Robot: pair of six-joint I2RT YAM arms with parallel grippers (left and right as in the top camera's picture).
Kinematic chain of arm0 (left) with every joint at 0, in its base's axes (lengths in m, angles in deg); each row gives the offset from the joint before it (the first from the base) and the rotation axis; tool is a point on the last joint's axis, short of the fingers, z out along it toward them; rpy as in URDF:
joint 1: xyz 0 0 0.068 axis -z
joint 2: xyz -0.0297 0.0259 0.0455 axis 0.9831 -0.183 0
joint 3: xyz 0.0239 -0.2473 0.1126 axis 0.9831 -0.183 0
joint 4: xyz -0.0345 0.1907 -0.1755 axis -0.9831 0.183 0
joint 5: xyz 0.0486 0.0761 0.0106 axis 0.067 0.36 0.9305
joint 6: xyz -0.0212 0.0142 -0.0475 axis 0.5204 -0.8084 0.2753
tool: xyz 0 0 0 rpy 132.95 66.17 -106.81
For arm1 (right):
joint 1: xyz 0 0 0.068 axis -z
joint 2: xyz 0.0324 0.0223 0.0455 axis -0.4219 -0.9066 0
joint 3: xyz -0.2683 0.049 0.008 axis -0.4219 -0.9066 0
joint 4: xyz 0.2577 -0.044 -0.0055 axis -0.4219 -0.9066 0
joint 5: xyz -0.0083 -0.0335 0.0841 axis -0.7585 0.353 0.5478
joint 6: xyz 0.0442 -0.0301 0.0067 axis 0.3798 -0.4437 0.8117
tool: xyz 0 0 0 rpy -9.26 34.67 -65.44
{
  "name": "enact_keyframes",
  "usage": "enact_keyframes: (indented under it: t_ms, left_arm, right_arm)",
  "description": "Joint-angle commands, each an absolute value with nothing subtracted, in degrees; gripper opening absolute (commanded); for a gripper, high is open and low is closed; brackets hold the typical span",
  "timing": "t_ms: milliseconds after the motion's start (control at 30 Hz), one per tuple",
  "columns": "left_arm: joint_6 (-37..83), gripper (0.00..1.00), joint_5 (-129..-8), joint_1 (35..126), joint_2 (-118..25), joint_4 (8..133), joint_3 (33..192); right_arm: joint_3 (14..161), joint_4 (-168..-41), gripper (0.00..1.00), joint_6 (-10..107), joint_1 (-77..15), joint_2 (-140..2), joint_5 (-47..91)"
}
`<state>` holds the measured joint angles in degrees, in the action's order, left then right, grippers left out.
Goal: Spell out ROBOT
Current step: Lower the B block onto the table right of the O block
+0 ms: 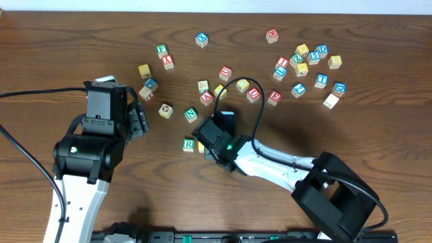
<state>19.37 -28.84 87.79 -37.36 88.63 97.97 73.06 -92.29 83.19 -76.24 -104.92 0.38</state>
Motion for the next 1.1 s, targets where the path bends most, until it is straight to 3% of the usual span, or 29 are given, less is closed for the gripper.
enact_keyframes:
  t_ms: [0,133,300,633,1067]
  left_arm:
    - [18.4,0.82,-27.7,87.6,-37.2,88.7,99.2]
    - [18.4,0.82,-27.7,87.6,-37.2,88.7,99.2]
    - [18.4,0.82,-27.7,87.6,-37.2,88.7,99.2]
    - [18.4,0.82,-27.7,87.6,-37.2,88.7,99.2]
    - [18.4,0.82,-27.7,87.6,-37.2,88.7,99.2]
  right_arm:
    - [72.7,-92.3,0.2,82.6,-76.0,-106.6,-0.6]
    - [72.7,-92.3,0.2,82.6,-76.0,-106.6,-0.6]
    - [72.7,-92.4,0.31,82.6,-76.0,-106.6,-0.6]
    - [72.7,-92.4,0.41,82.6,-76.0,-106.6,-0.6]
    - [72.7,-92.4,0.44,82.6,-75.6,-106.6,-0.7]
